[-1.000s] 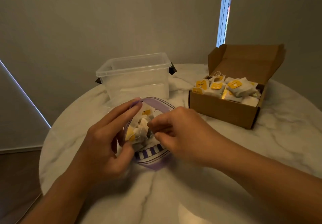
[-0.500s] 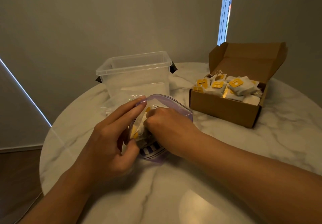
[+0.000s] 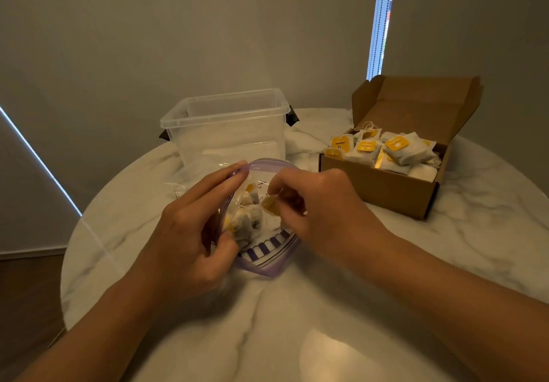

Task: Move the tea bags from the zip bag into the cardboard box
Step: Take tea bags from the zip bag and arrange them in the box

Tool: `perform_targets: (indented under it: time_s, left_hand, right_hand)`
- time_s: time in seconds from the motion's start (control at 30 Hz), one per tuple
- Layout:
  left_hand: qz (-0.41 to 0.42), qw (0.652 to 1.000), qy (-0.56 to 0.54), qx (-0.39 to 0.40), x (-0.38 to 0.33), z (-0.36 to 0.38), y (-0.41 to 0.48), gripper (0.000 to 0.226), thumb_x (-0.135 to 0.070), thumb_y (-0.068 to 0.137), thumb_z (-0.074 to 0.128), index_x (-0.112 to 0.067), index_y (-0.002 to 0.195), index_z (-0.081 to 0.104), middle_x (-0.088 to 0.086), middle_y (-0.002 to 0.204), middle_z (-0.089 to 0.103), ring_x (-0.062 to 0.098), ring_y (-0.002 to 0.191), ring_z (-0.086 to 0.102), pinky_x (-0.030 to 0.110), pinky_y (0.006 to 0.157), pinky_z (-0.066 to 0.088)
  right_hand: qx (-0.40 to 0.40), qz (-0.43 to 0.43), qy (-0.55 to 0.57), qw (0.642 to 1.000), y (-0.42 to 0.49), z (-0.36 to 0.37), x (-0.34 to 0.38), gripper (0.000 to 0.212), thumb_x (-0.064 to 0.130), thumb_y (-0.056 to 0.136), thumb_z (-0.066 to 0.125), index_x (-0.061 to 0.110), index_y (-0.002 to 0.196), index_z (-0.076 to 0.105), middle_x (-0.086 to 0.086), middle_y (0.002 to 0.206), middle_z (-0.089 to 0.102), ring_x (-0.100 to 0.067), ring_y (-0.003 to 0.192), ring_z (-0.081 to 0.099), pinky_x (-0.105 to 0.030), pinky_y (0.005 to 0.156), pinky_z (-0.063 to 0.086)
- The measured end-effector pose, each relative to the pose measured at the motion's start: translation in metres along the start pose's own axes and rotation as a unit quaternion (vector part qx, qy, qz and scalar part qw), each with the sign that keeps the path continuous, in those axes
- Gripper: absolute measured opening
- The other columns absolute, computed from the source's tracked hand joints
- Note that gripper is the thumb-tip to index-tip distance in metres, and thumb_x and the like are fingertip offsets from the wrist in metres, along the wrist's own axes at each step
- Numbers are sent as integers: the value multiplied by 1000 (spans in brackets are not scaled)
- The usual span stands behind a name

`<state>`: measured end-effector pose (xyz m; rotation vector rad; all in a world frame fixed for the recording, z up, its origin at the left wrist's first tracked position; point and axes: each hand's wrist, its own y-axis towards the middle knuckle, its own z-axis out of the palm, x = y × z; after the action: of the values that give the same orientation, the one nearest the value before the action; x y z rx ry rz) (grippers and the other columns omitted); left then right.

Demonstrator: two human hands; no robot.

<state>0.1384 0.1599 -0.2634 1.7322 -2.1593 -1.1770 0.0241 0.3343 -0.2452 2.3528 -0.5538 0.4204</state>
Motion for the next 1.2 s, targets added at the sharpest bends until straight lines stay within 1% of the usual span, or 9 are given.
perform_targets:
  time_s: [0.13, 0.27, 0.33, 0.47, 0.6, 0.73, 0.8, 0.93, 1.2]
  left_hand:
    - [24, 999, 11, 27, 0, 0, 17, 69, -25, 78, 50, -12, 146, 47, -6, 149, 47, -1, 110, 59, 5, 78, 46]
    - [29, 999, 13, 39, 2, 6, 32, 69, -27, 77, 50, -17, 146, 47, -11, 150, 46, 19, 77, 66, 20, 57, 52]
    - [36, 999, 8, 33, 0, 13, 36, 70, -26, 77, 49, -16, 146, 48, -11, 149, 46, 26, 85, 68, 23, 58, 53]
    - [62, 997, -21, 31, -8, 24, 47, 68, -15, 76, 49, -12, 144, 50, -4, 148, 48, 10, 127, 54, 18, 78, 55]
    - [85, 993, -63, 60, -17, 33, 67, 75, 1, 69, 51, -11, 143, 51, -5, 148, 48, 18, 119, 60, 36, 67, 59]
    - [103, 988, -89, 66, -21, 40, 67, 70, -11, 72, 45, -7, 142, 50, -3, 147, 49, 13, 132, 51, 12, 83, 50]
    - [102, 989, -86, 63, -16, 38, 63, 68, -8, 74, 47, -8, 142, 51, -3, 148, 49, 15, 128, 55, 13, 77, 51]
    - [89, 989, -86, 80, -6, 29, 53, 67, -14, 76, 50, -16, 143, 50, -9, 149, 48, 44, 90, 66, 42, 55, 57]
    - [107, 987, -103, 62, -1, 12, 49, 62, -18, 76, 50, -16, 138, 52, -9, 144, 52, -3, 86, 62, 23, 48, 49]
  right_hand:
    - [-4, 89, 132, 987, 1, -19, -7, 21, 13, 85, 72, 21, 104, 74, 7, 87, 74, -4, 78, 69, -24, 74, 59]
    - [-12, 139, 288, 947, 1, -49, -20, 15, 4, 82, 73, 19, 87, 75, -1, 80, 76, -11, 75, 72, -23, 68, 57]
    - [-30, 155, 323, 933, 1, -62, -29, 13, 2, 81, 72, 14, 85, 74, -3, 77, 75, -9, 66, 69, -21, 62, 54]
    - [-70, 190, 330, 922, 2, -85, -53, 9, 7, 78, 73, 13, 84, 74, -3, 78, 75, -9, 69, 67, -20, 60, 53]
    - [-103, 220, 347, 906, -3, -104, -75, 8, 5, 80, 72, 13, 82, 73, -7, 83, 75, -19, 81, 71, -33, 71, 56]
    - [-159, 257, 309, 902, -3, -123, -92, 12, 1, 84, 70, 13, 80, 71, -6, 80, 73, -20, 77, 70, -33, 70, 56]
    - [-194, 275, 275, 900, 2, -129, -102, 10, 3, 85, 70, 12, 80, 70, -7, 81, 72, -21, 76, 72, -30, 65, 56]
    - [-216, 298, 175, 913, 14, -133, -115, 11, 7, 85, 72, 16, 79, 69, -6, 82, 71, -19, 74, 72, -29, 63, 58]
    - [-166, 317, 131, 925, 41, -120, -116, 7, 7, 82, 75, 10, 87, 71, -7, 85, 70, -15, 69, 67, -27, 64, 58]
